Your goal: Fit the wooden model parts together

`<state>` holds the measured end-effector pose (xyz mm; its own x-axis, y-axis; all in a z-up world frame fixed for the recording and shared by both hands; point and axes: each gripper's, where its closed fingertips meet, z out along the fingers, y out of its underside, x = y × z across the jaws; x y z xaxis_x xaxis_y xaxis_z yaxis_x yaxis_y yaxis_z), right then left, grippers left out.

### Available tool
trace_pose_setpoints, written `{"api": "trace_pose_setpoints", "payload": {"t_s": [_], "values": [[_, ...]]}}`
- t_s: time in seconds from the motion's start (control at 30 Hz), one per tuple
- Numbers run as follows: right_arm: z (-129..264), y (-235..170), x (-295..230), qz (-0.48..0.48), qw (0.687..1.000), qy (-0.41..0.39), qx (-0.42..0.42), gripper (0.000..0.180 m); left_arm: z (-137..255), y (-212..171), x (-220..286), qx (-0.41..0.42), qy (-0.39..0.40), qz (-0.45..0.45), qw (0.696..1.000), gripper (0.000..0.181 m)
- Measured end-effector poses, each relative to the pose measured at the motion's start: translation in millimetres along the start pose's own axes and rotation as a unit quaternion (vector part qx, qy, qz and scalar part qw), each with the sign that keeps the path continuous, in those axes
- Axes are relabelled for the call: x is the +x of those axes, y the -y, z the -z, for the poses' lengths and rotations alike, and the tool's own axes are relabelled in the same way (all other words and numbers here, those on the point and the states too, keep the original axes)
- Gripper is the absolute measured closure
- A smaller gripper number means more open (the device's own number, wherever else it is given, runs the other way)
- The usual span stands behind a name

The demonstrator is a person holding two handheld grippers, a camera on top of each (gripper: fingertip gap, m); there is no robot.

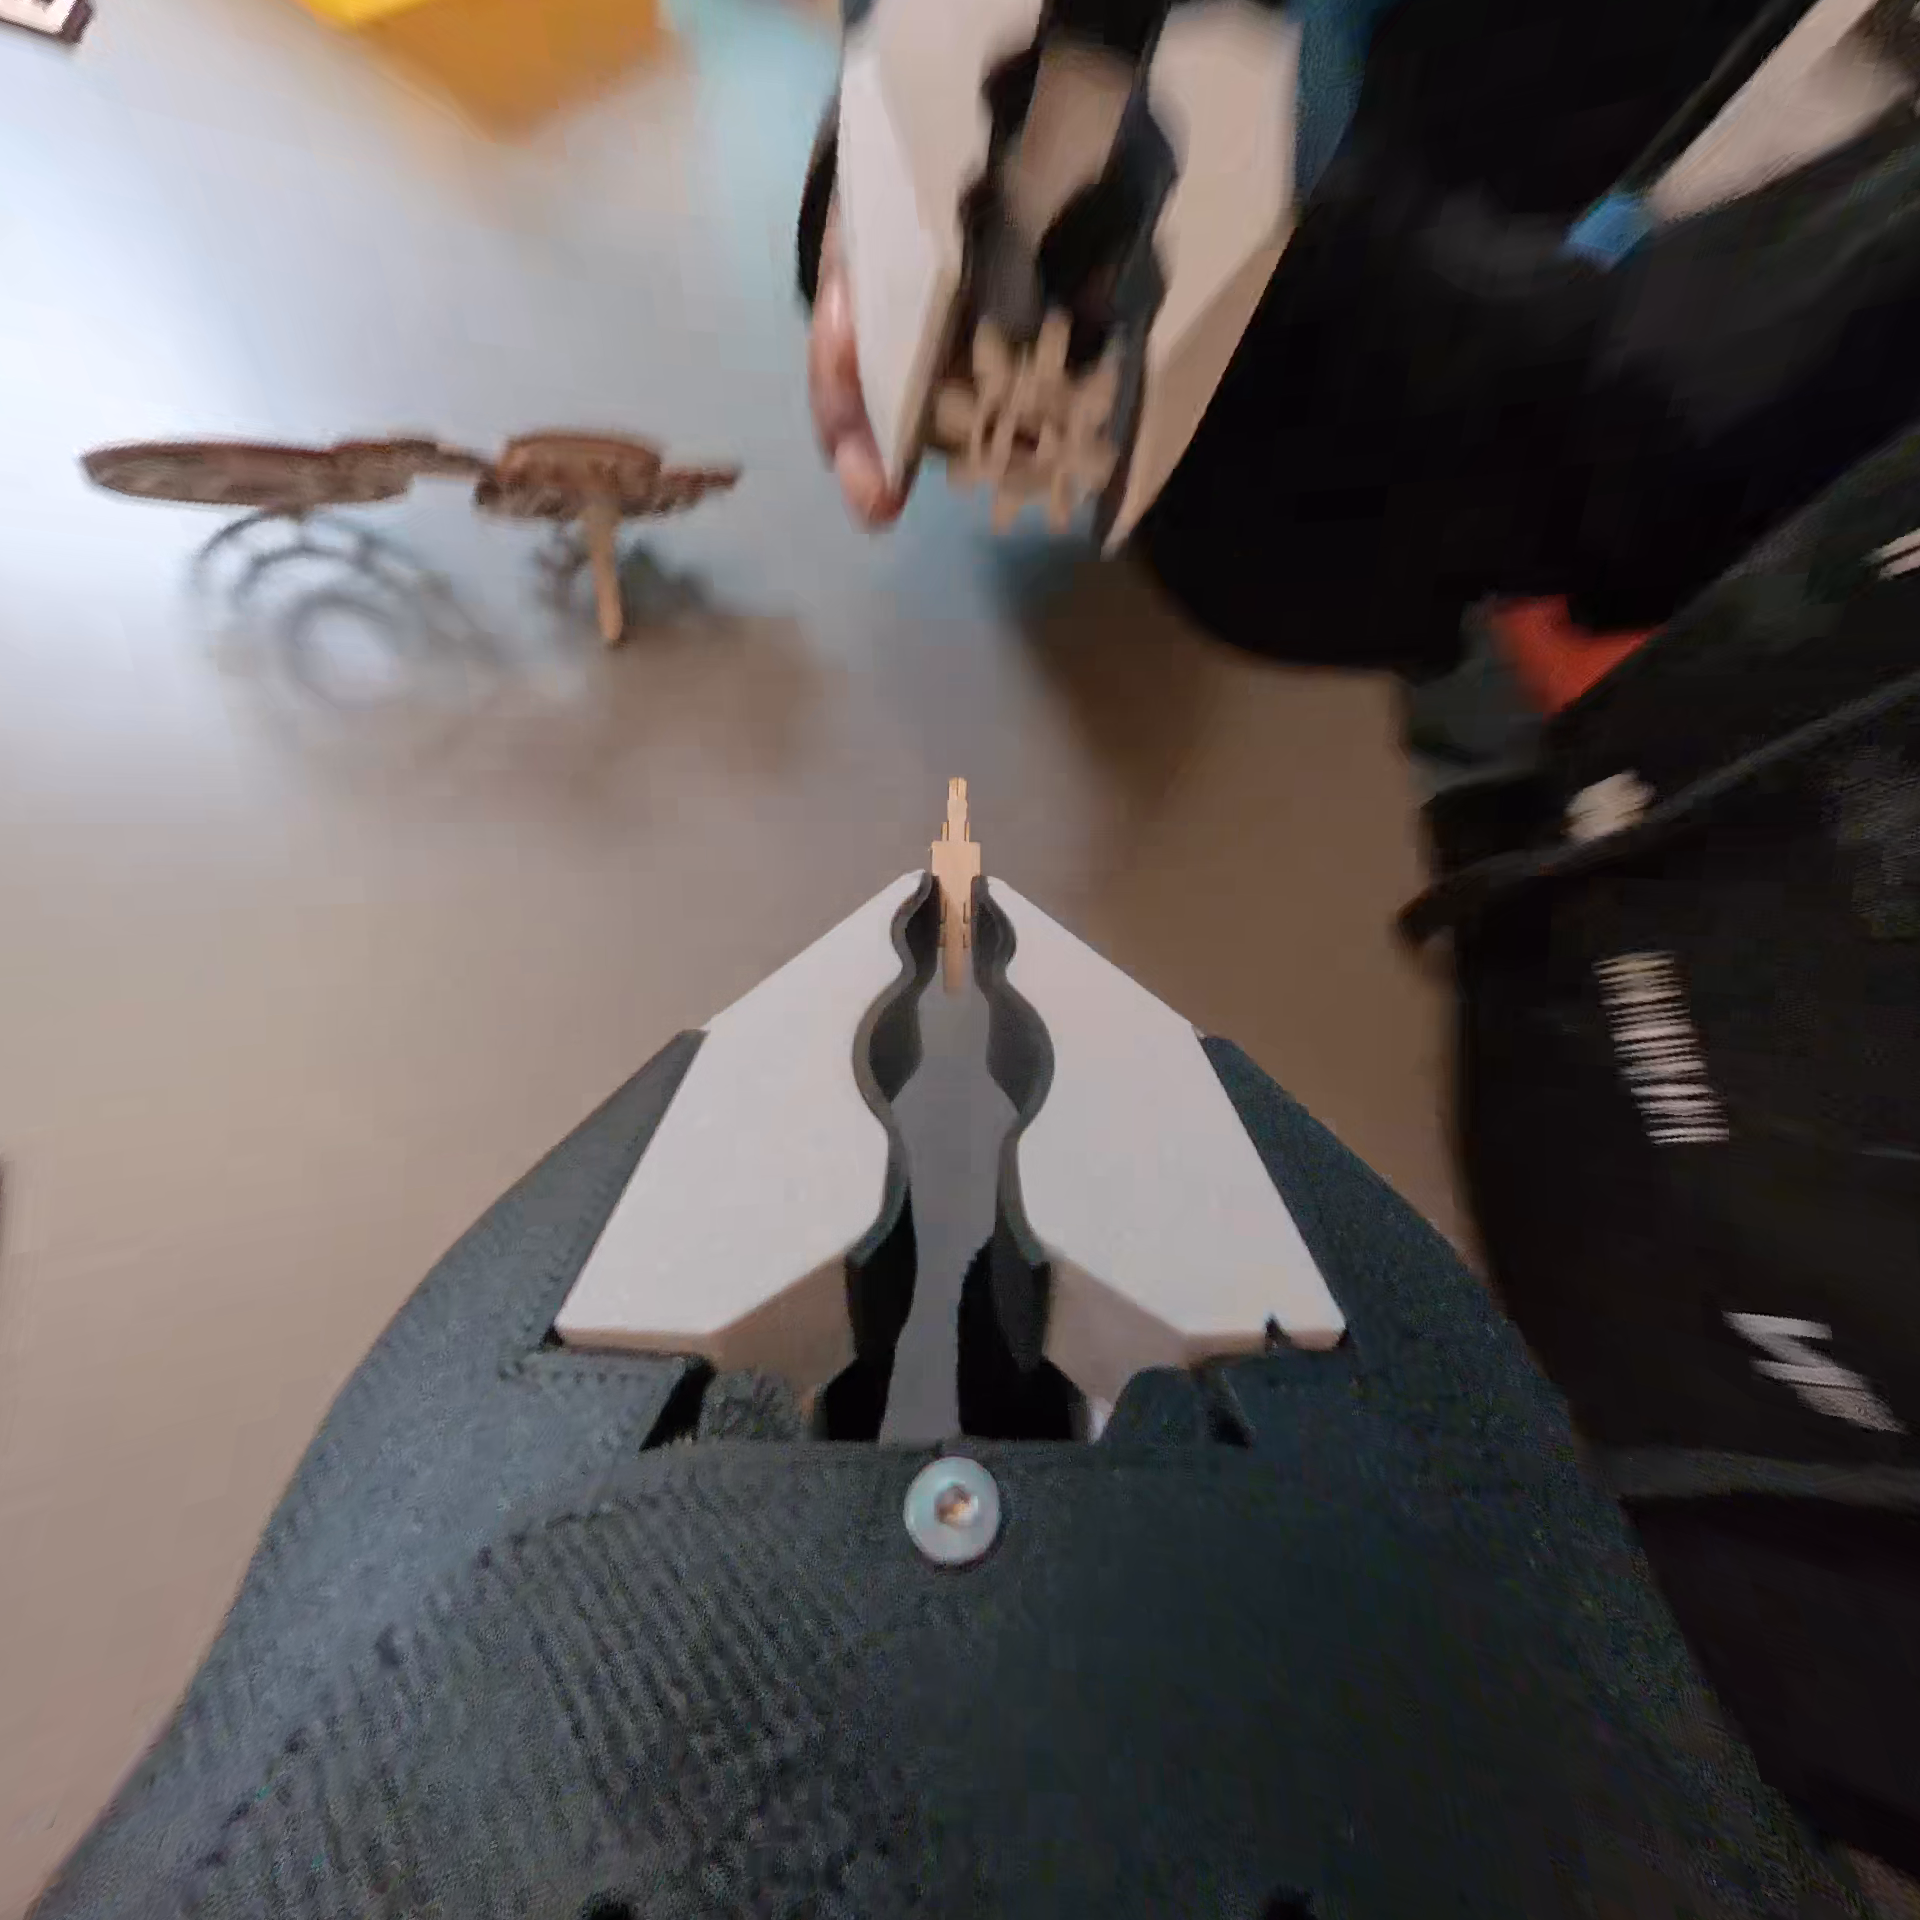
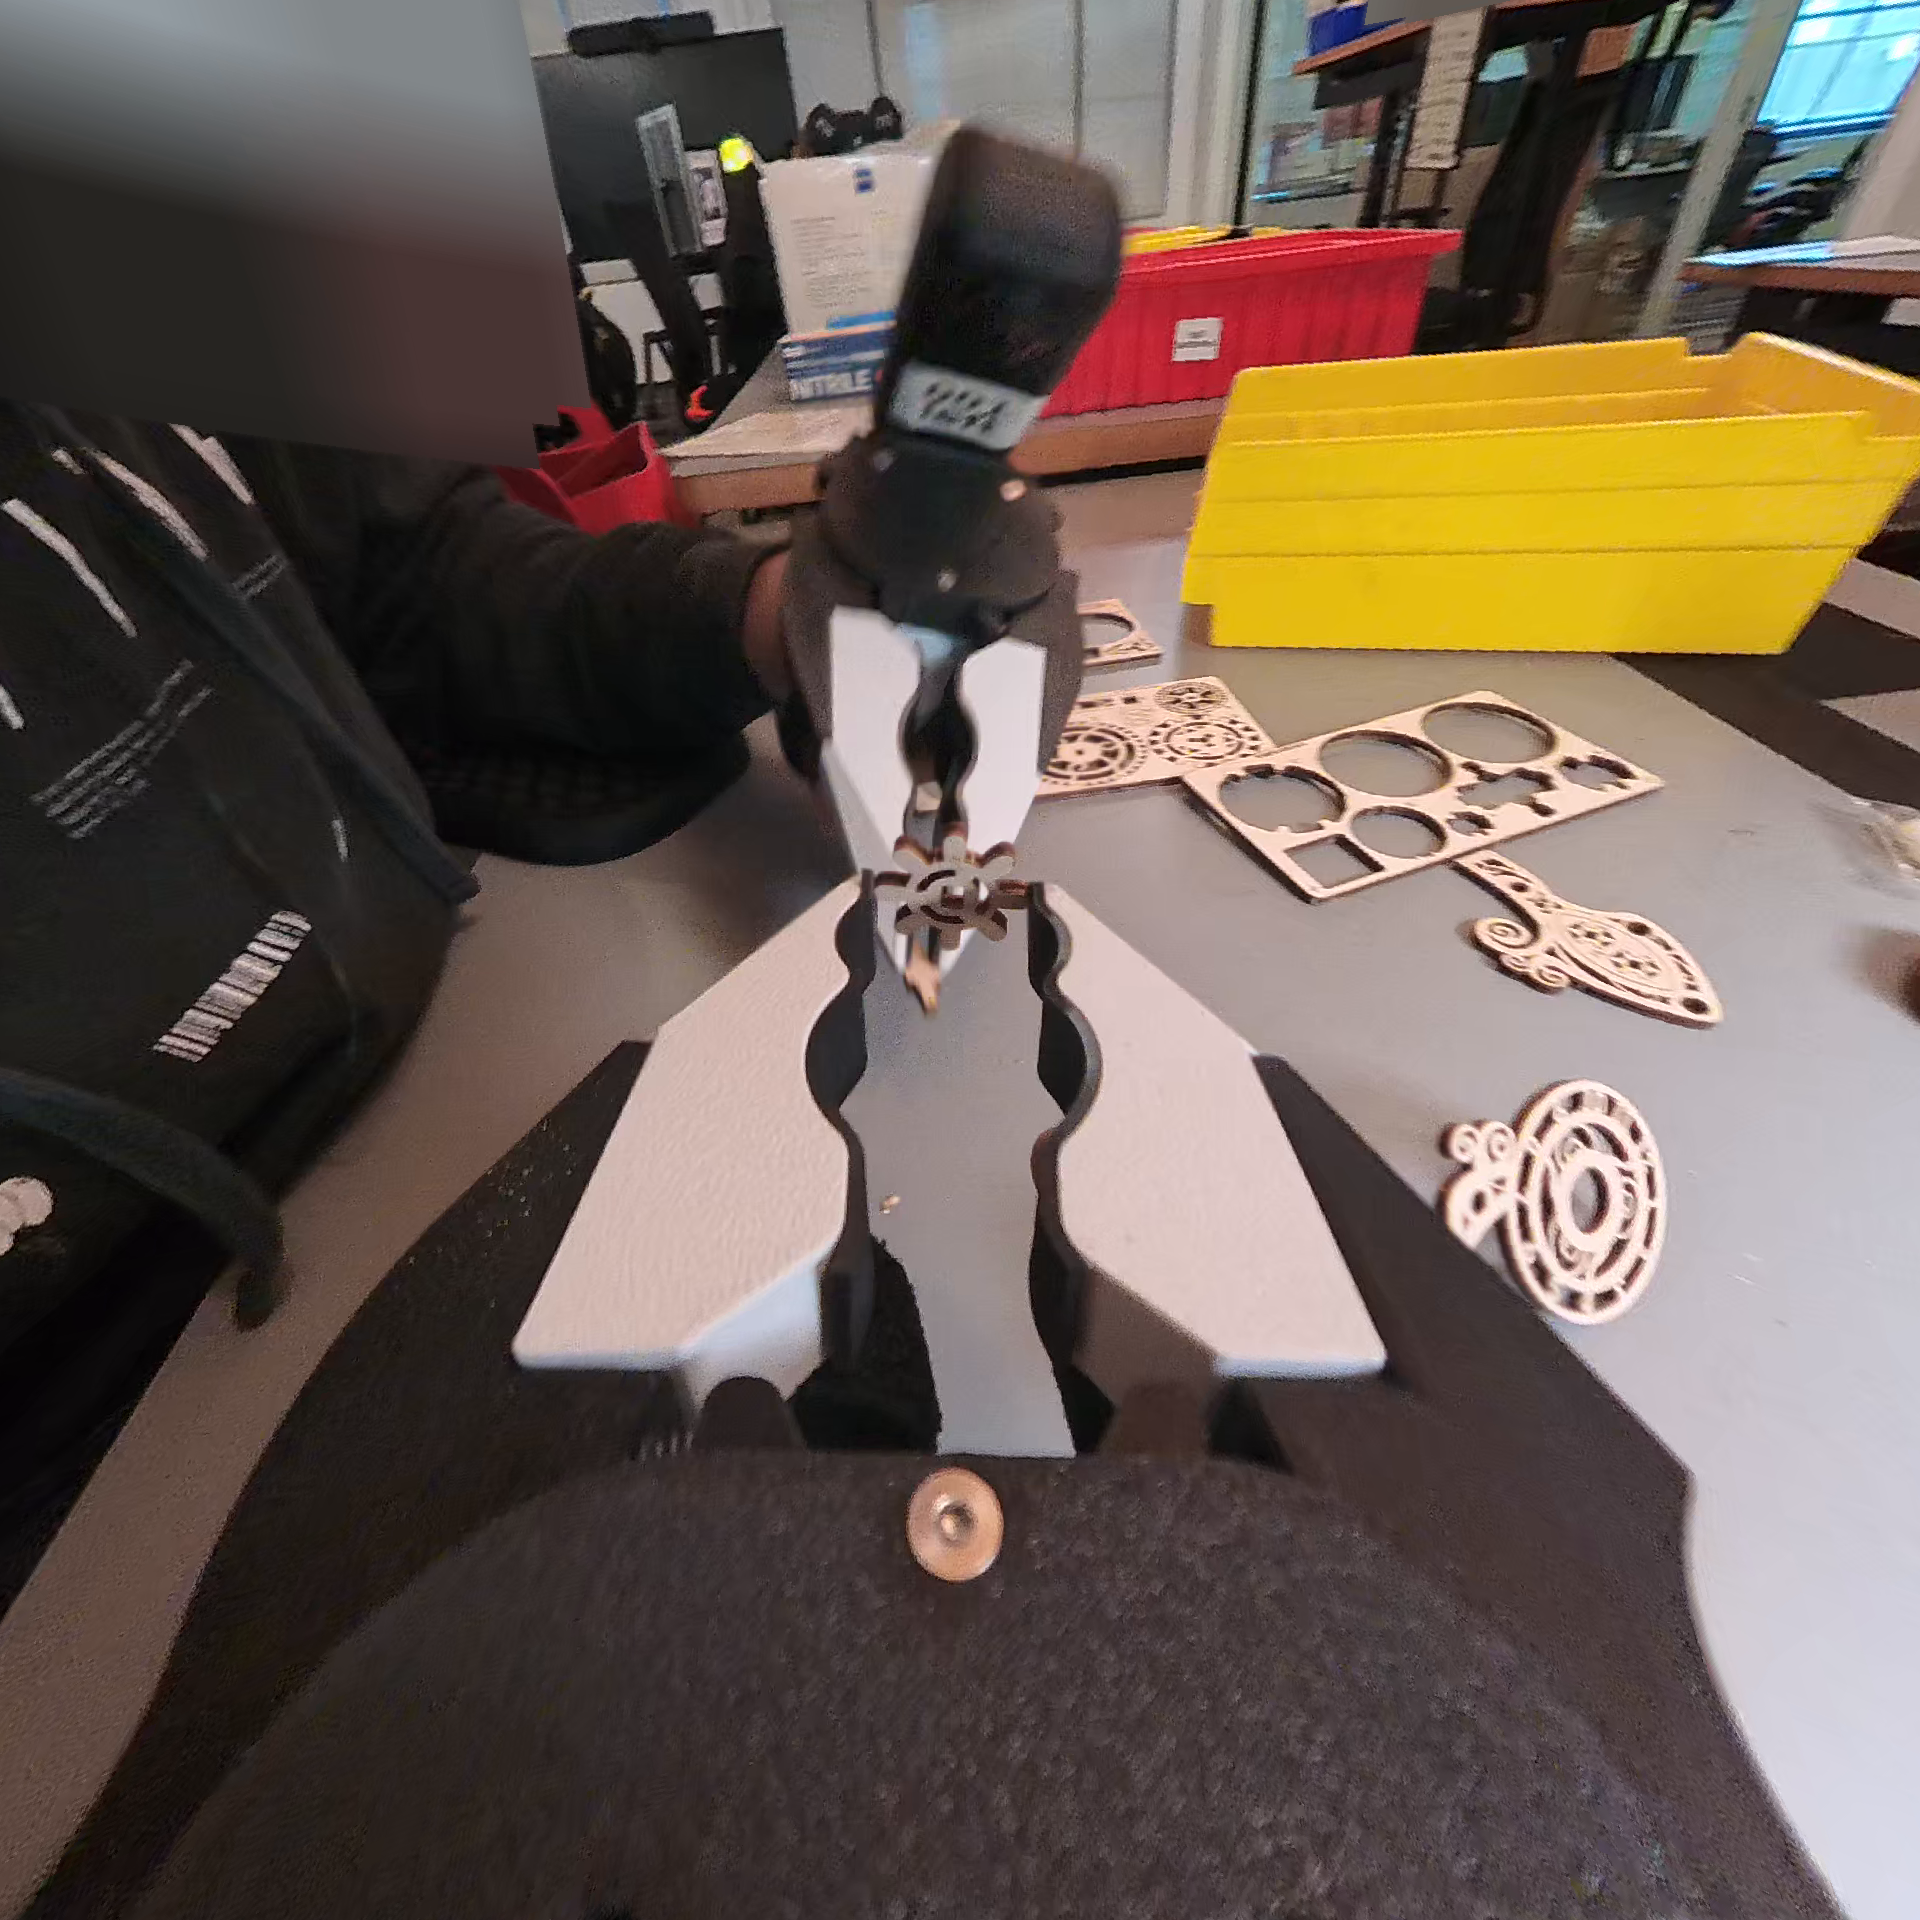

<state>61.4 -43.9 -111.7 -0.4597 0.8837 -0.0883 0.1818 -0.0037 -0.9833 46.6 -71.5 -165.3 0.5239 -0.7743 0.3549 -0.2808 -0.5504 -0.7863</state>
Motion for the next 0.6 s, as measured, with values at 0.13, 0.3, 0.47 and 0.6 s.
{"api": "trace_pose_setpoints", "payload": {"t_s": [0.13,0.3,0.47,0.6], "values": [[-6.7,-8.6,-19.1,0.013,0.998,0.047,-0.027,0.153,19.3,28.6,27.3,0.083,-0.098,0.049,0.99,0.176],[-15.3,-16.9,-31.4,0.013,0.996,0.081,-0.044,0.153,13.4,25.7,37.9,0.072,-0.118,0.058,0.989,0.176],[-18.8,-21.2,-32.8,0.001,0.995,0.09,-0.05,0.153,5.5,17.6,31.4,0.043,-0.072,0.027,0.996,0.176],[-18.8,-22.5,-29.8,-0.01,0.995,0.088,-0.051,0.153,4.3,17.4,27.9,0.035,-0.043,0.003,0.998,0.176]]}}
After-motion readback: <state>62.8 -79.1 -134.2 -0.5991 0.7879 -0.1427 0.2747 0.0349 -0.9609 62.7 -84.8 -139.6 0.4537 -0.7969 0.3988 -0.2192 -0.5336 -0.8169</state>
